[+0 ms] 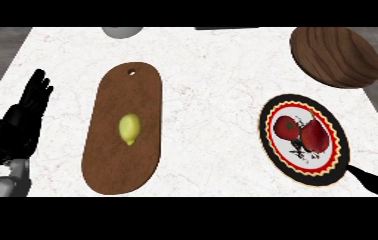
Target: Pick the pear from the plate and place it in the bowl
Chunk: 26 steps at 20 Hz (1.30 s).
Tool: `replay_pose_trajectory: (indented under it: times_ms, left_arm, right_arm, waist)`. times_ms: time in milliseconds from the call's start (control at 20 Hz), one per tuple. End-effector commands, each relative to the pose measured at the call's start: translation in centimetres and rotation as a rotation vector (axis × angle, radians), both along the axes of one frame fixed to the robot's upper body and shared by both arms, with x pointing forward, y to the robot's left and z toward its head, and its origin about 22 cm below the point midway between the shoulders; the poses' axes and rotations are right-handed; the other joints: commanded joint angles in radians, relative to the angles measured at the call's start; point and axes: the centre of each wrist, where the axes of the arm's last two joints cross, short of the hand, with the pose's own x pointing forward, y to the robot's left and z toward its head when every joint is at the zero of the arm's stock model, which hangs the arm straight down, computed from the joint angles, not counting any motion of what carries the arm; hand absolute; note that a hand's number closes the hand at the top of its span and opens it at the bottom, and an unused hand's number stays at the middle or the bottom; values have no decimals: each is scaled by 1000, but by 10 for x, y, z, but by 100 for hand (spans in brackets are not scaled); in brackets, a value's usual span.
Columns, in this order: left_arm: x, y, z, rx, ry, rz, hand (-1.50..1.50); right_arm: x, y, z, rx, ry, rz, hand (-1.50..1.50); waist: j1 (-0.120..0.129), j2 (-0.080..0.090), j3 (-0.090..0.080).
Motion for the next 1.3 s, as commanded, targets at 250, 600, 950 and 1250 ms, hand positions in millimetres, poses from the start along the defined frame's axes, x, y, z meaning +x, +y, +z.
replay_pose_trajectory:
  times_ms: [250,600,950,1250]
  left_arm:
    - [15,-13,-3,-8,-20,-54,0]
    - [16,-22,-1,-3,-29,-86,0]
    - [20,-16,-3,-8,-26,-111,0]
    - [17,-17,11,-4,-16,-82,0]
  right_arm:
    - [-3,9,100,-56,46,-61,-150]
    - [31,-4,132,-71,279,-43,-150]
    - [62,-21,138,-56,566,-4,-150]
    - [86,3,110,0,709,115,-150]
  waist:
    - [38,11,2]
    - [70,17,3]
    - [97,22,4]
    - [84,15,4]
